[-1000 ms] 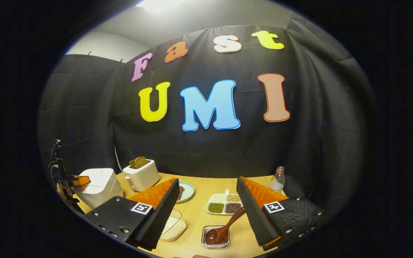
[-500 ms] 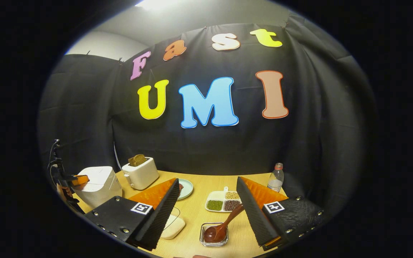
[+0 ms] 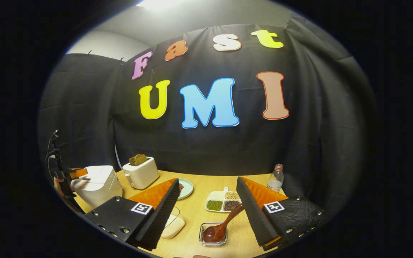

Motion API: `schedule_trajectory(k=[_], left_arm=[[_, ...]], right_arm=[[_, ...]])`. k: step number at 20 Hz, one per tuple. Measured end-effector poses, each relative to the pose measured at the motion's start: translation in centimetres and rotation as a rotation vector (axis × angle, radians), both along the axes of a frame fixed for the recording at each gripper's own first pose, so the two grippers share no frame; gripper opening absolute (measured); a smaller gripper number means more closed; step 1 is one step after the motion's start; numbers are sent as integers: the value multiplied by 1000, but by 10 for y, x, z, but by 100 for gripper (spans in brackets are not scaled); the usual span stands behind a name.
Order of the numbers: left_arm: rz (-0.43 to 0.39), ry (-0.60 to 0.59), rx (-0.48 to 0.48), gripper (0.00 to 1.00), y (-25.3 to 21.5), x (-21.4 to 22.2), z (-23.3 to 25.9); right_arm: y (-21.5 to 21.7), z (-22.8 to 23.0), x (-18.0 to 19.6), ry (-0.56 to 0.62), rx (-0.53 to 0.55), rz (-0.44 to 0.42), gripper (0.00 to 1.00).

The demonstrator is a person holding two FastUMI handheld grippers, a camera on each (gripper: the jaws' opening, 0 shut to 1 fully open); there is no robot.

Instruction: Close the left gripper, press the button to open the rice cooker; take a wooden spoon from the chopstick holder with the right hand, scoop a spoonful of rice and pour it into the rice cooker, then put the wooden spoon back into the chopstick holder.

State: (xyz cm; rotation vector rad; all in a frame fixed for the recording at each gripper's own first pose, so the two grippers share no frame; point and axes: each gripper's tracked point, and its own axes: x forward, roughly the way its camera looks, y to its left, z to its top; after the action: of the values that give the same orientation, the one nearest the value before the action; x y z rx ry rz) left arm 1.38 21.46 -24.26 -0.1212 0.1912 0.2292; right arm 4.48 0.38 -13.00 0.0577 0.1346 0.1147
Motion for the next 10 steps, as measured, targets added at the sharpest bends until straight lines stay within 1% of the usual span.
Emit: schedule_trajectory(k=[2,4,6,7,10], left_arm=[[-35,-49,50,84,-15,-3,26],[-67,-63,59,92,-28,-7,34],[-80,-18,61,89,-27,-8,16],[-86,9,41,88,-24,-8,1],[-29,57,-41,14,2,-11,-26]], right_arm=[[2,1,0,0,-3,0,97],[6,-1,-3,3,2,9,97],[7,0,-5,-2,2,15,97],[6,-1,-6,-2,-6,13,97],[2,4,-7,-10,-6,7,97]])
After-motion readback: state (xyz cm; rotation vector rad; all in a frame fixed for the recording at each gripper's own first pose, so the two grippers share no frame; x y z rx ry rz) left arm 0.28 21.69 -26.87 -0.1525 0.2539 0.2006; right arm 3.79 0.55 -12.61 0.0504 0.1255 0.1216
